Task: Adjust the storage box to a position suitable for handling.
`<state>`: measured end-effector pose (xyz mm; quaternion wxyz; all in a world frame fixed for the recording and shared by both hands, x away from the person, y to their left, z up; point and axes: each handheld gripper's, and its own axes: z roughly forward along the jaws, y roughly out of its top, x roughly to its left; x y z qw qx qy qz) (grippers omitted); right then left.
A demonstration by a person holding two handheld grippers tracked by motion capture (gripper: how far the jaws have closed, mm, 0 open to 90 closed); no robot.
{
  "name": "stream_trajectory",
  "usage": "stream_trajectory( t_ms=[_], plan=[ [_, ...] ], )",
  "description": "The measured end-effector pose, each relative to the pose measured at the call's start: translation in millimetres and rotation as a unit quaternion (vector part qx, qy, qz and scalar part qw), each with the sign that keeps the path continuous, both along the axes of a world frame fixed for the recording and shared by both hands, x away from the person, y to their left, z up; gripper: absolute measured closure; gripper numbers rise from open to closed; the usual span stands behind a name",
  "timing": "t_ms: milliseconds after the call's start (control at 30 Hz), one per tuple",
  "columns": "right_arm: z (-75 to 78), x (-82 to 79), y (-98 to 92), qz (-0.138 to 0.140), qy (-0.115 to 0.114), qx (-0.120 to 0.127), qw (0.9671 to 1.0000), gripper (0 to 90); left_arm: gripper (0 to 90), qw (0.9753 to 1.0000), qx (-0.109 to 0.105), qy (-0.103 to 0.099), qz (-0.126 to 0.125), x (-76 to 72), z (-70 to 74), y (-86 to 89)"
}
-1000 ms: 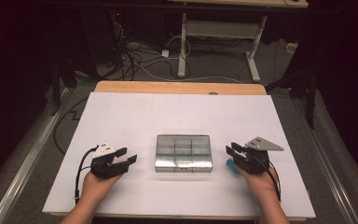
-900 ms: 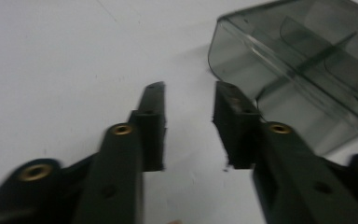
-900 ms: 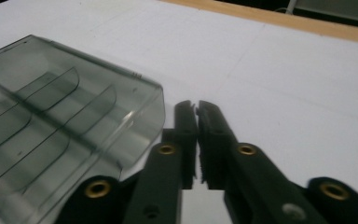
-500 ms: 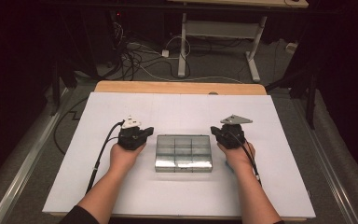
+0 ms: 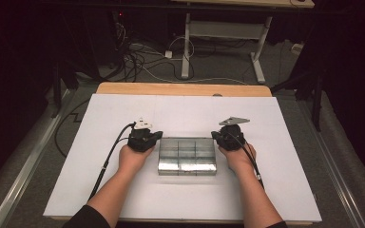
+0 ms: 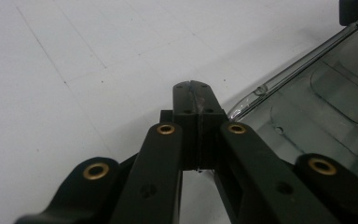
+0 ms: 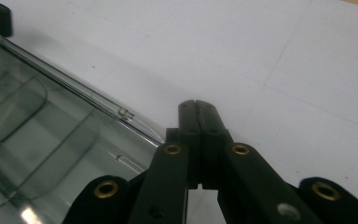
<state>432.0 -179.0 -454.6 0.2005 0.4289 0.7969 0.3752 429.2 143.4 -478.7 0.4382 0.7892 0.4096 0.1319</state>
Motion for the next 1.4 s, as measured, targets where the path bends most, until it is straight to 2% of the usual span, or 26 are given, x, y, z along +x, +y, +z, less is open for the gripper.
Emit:
stream_trajectory(
  t_ms=[33,67,233,467,500,600,667,733,767,800,867,933,967,1100,1200,1400],
  plan=[
    [0.3,-0.3,-0.1,0.005,0.002,0.007,1.0,90.0,87.8,1.0,0.003,0.001,-0.001,-0.1,-0.5,0.0],
    [1.0,-1.9,1.8,0.007,-0.001,-0.001,1.0,90.0,87.8,1.0,0.003,0.002,-0.001,-0.4,-0.9,0.0],
    [0.3,-5.8,1.1,0.011,0.002,0.005,0.9999,90.0,87.8,0.9999,0.006,0.003,-0.008,-5.0,-0.3,1.1],
    [0.6,-21.8,5.4,0.028,-0.005,-0.011,0.9995,90.0,87.9,0.9996,0.02,0.001,-0.017,-20.4,1.0,4.9],
    [0.4,-24.7,6.2,0.03,-0.008,-0.012,0.9994,90.0,87.8,0.9995,0.028,-0.001,-0.017,-23.4,1.2,6.1],
    [2.0,-26.9,5.9,0.029,-0.016,-0.014,0.9994,90.0,87.7,0.9997,0.023,-0.003,-0.006,-26.0,1.9,10.0],
    [5.9,-32.3,3.1,0.026,-0.025,-0.005,0.9993,90.0,87.7,0.9999,0.014,-0.008,-0.002,-30.5,3.2,17.6],
    [9.5,-44.0,-3.0,0.035,-0.038,0.007,0.9987,90.0,87.8,0.9999,0.006,-0.011,-0.001,-37.9,3.5,25.3],
    [9.5,-44.0,-3.0,0.035,-0.038,0.007,0.9987,90.0,87.8,0.9999,0.005,-0.012,-0.003,-42.3,3.4,28.8],
    [8.3,-53.6,-6.6,0.04,-0.043,0.011,0.9982,90.0,87.7,0.9999,0.005,-0.015,-0.004,-47.0,3.1,32.1],
    [6.9,-58.5,-8.6,0.04,-0.043,0.015,0.9981,90.0,87.8,0.9999,-0.001,-0.016,-0.004,-57.5,2.3,38.9],
    [1.5,-72.1,-14.7,0.041,-0.045,0.024,0.9979,90.0,87.8,0.9997,0.0,-0.021,-0.009,-73.1,1.6,45.4],
    [1.5,-72.1,-14.7,0.041,-0.045,0.024,0.9979,90.0,87.8,0.9997,0.0,-0.021,-0.009,-73.1,1.6,45.4],
    [-7.6,-92.3,-22.1,0.044,-0.046,0.031,0.9975,90.0,87.8,0.9994,-0.004,-0.028,-0.017,-91.3,2.3,51.8],
    [-12.9,-102.5,-25.3,0.048,-0.047,0.035,0.9971,90.0,87.8,0.9992,-0.016,-0.027,-0.023,-103.6,-1.7,59.2],
    [-20.5,-114.5,-29.1,0.052,-0.041,0.039,0.997,90.0,87.8,0.9992,-0.015,-0.016,-0.033,-121.8,-9.9,67.3]
  ],
)
